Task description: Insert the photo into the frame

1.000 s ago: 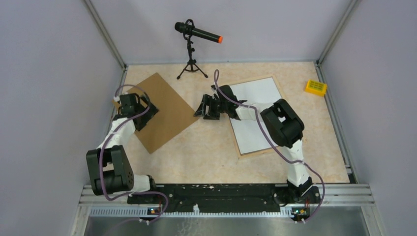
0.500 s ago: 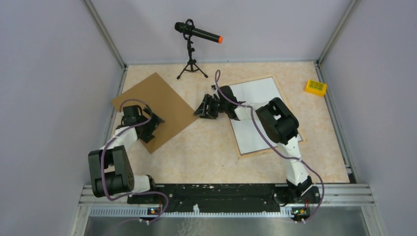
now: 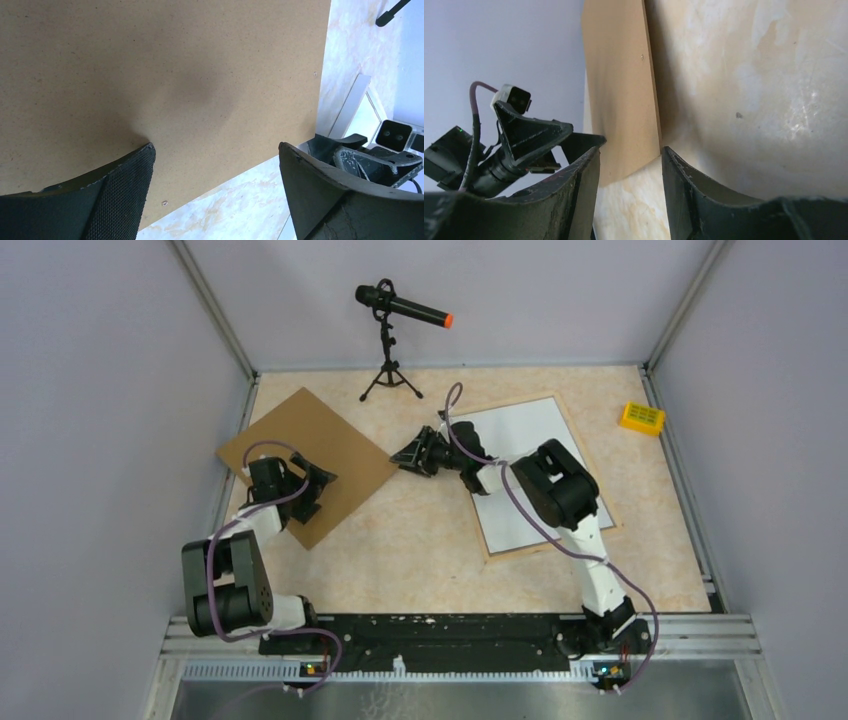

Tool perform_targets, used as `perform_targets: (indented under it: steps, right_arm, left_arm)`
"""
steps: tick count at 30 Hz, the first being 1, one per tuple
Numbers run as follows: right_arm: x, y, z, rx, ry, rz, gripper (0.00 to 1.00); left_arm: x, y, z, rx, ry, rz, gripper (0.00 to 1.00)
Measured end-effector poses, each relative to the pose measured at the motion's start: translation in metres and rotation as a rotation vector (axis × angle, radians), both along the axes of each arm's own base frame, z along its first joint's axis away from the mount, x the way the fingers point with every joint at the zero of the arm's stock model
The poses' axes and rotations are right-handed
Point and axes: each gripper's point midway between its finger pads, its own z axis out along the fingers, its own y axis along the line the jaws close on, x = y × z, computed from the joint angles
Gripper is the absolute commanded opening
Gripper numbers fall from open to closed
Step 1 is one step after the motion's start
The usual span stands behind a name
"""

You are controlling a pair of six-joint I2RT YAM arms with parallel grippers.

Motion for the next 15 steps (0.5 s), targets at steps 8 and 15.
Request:
perform_targets:
  steps: [8,15]
  right_arm:
    - [0.011,0.022,-0.012,0.089,0.009,-0.123,0.37]
    - [0.015,0.036,-0.01,0.12,-0.013,-0.227,0.04]
  left_arm:
    - [0.004,0.001,0.002,-0.004,-0.024,-0.003,0.98]
    - [0.004,0.0,0.002,-0.002,-0.029,-0.017,0.98]
